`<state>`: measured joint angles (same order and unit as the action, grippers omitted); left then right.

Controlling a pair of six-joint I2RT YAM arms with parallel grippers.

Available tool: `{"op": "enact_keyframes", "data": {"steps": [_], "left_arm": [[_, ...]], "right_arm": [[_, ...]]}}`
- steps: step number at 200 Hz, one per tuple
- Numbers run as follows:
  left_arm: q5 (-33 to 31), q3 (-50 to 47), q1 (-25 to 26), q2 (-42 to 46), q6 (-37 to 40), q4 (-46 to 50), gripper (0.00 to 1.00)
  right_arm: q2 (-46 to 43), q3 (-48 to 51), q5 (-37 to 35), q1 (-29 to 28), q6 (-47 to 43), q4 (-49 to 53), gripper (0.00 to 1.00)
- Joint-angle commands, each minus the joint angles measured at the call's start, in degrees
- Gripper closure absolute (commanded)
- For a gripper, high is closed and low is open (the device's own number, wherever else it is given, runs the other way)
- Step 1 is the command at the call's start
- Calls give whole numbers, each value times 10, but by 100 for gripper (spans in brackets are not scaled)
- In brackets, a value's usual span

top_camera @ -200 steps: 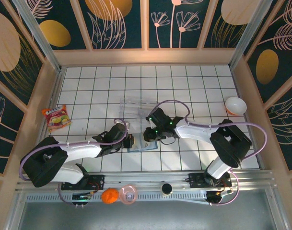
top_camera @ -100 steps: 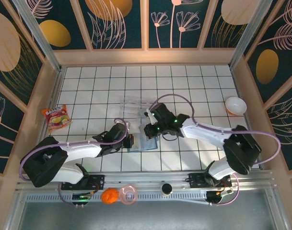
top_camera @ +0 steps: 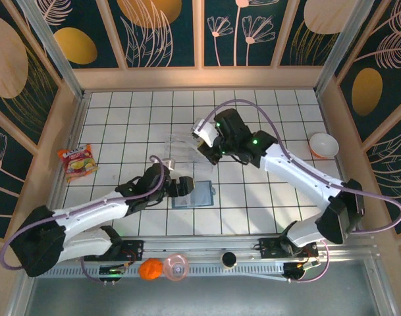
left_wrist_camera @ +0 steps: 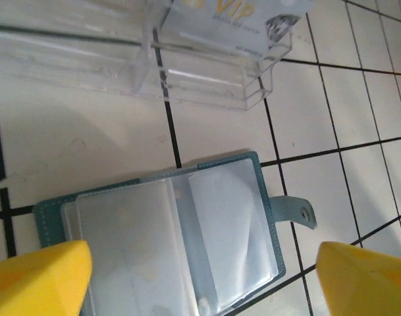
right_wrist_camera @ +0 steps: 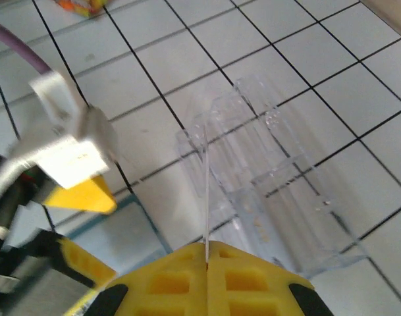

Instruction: Take the credit cards out of the card holder

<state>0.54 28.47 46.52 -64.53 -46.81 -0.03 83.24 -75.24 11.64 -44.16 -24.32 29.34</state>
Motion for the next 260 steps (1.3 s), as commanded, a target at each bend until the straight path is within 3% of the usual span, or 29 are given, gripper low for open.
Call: {"op": "enact_keyframes", "data": {"steps": [1, 51, 99, 171, 260], "left_arm": [[-46, 6, -1, 39, -29, 52, 2], [-95, -2, -24, 69, -34, 104, 2], [-115, -9, -43, 70, -19, 103, 2], [-103, -16, -58, 49, -9, 86, 2], [-93, -22, -65, 50, -13, 76, 1]], "right_arm": [[32, -48, 32, 11, -116, 71, 100], [149, -138, 11, 26, -220, 138, 100], [214, -159, 1, 42, -263, 150, 100], [283, -190, -27, 45, -267, 160, 100], [298, -197, -46, 43, -264, 180, 100]]}}
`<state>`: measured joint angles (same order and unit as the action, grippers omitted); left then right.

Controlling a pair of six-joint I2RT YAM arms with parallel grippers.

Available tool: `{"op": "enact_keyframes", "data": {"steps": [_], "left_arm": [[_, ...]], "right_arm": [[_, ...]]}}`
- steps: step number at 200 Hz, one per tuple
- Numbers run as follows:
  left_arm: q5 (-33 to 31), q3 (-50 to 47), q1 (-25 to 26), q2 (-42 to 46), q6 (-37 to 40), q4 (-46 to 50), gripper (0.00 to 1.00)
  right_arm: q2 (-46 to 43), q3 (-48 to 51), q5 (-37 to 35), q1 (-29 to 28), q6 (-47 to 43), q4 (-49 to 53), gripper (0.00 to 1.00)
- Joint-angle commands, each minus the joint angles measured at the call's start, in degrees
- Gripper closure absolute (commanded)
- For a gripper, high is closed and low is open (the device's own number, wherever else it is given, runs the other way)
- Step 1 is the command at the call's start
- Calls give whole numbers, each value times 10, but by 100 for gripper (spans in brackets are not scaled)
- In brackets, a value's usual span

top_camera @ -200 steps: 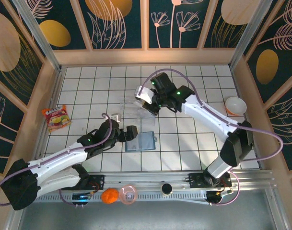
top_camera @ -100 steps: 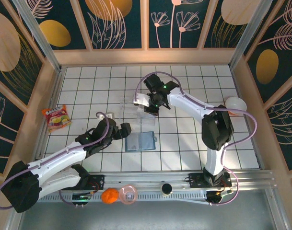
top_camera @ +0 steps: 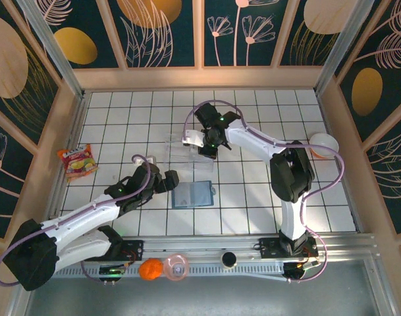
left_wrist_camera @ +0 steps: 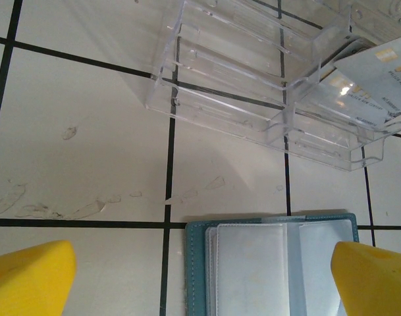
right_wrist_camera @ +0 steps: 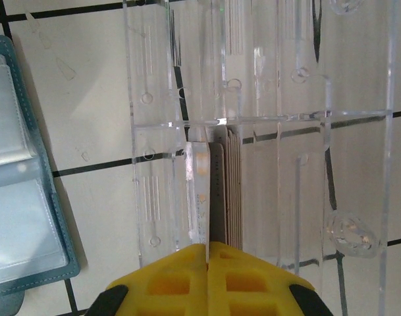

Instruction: Take the credit cards out of the card holder

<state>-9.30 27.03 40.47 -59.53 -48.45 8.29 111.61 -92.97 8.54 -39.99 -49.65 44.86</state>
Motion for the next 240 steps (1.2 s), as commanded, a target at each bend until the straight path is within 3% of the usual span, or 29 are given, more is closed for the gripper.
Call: {"op": "enact_keyframes", "data": {"steps": [1, 66, 84, 102, 159, 195, 240], "left_arm": [[5, -8, -4, 0, 2, -7, 1], [6, -10, -5, 4, 3, -8, 1], [8, -11, -6, 4, 2, -11, 1], [11, -12, -6, 5, 3, -12, 2], [16, -23, -6, 14, 2, -27, 2], [9, -38, -6, 30, -7, -42, 1], [-1, -63, -6, 76, -21, -43, 1]], "right_arm": [[14, -20, -15, 1, -11, 26, 100], [34, -27, -20, -4, -12, 42, 100], [40, -28, -26, -9, -7, 34, 95], [40, -35, -32, -11, 6, 15, 82], [-37, -30, 25, -12, 56, -71, 73], [-101, 21, 64, -20, 187, -195, 71], [-170, 158, 93, -41, 468, -358, 67]]}}
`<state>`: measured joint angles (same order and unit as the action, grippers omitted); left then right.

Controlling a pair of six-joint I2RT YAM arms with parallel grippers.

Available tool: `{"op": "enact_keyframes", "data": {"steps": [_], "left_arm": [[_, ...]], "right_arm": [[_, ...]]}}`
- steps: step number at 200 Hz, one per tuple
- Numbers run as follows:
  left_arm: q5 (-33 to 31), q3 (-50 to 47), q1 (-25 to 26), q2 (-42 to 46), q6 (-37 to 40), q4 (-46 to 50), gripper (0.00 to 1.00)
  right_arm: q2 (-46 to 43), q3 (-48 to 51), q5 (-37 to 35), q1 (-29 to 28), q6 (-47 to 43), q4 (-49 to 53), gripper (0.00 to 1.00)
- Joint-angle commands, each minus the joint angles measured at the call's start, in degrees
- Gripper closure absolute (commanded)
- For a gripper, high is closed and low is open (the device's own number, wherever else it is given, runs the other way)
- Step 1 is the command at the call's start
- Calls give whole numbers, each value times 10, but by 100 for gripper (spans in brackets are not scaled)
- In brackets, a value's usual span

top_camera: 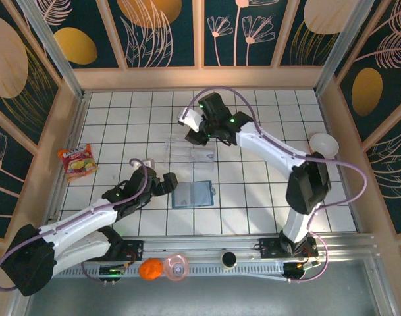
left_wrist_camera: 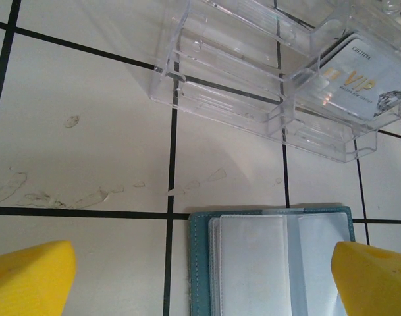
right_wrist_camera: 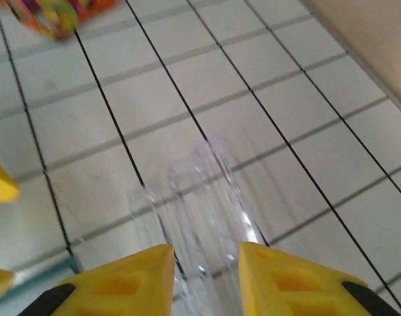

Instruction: Take the credit cards out of the card holder

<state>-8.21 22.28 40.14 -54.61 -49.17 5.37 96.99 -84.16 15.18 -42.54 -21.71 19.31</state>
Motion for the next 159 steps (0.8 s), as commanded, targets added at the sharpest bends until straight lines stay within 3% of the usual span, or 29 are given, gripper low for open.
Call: {"op": "enact_keyframes", "data": {"steps": [1, 36, 72, 121, 159], "left_arm": [[-12, -16, -3, 28, -14, -14, 1], [-26, -32, -3, 70, -22, 10, 1], [-48, -33, -3, 91, -35, 53, 1], [-64, -42, -3, 125, -54, 103, 2], [-64, -56, -3, 157, -65, 110, 7]], "right_arm": [[-26, 74, 27, -17, 193, -104, 67], [-69, 188, -47, -55, 332, -111, 63], [-46, 243, -103, -128, 400, -86, 63], [26, 230, -147, -197, 424, -71, 63], [63, 206, -213, -228, 415, -35, 63]]}}
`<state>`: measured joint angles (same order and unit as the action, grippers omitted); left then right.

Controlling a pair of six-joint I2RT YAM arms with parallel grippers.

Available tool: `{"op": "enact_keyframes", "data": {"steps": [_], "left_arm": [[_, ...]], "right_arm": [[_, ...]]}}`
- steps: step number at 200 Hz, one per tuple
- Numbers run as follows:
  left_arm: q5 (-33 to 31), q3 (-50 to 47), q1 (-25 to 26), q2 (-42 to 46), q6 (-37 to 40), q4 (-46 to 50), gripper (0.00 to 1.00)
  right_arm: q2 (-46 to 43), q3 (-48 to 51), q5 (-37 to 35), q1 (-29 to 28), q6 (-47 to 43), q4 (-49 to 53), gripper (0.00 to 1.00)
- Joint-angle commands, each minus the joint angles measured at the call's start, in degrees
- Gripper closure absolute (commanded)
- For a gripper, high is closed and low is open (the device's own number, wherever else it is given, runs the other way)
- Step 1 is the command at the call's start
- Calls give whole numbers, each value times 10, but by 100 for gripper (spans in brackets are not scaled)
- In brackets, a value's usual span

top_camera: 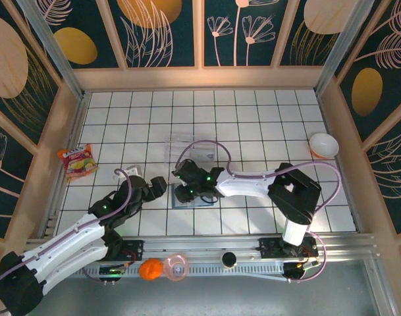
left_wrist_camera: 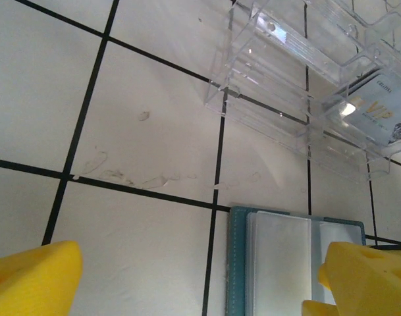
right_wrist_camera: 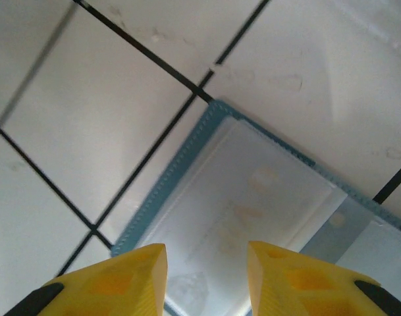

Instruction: Take the credit cards out of the card holder

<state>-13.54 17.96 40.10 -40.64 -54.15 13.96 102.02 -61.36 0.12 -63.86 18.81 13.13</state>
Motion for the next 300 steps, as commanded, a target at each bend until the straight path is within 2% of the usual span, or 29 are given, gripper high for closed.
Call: {"op": "enact_keyframes", "data": {"steps": [1, 73, 134, 152, 184, 214, 230, 246, 272, 300], "left_arm": [[-11, -12, -3, 18, -15, 24, 7], [-2, -15, -3, -6, -14, 6, 7], [6, -21, -3, -15, -16, -6, 7], [10, -23, -2, -17, -15, -10, 8], [25, -27, -2, -23, -9, -24, 10], [52, -26, -2, -46, 5, -51, 14], [77, -24, -2, -64, 16, -76, 21], [103, -22, -3, -81, 24, -103, 33], [138, -26, -2, -103, 26, -154, 60], [172, -25, -2, -143, 25, -207, 84]], "right_arm": [[13, -22, -63, -15, 9, 28, 63], [29, -35, -119, -53, -12, 38, 57], [63, -42, -142, -67, -15, 61, 58], [69, -38, -142, -69, -7, 66, 64], [53, -22, -138, -67, 9, 48, 86], [38, -13, -128, -65, 16, 23, 99], [27, 0, -117, -60, 25, 1, 100], [10, 20, -106, -55, 33, -27, 100], [-18, 53, -95, -51, 38, -75, 100], [-35, 77, -91, -48, 40, -113, 100]]}}
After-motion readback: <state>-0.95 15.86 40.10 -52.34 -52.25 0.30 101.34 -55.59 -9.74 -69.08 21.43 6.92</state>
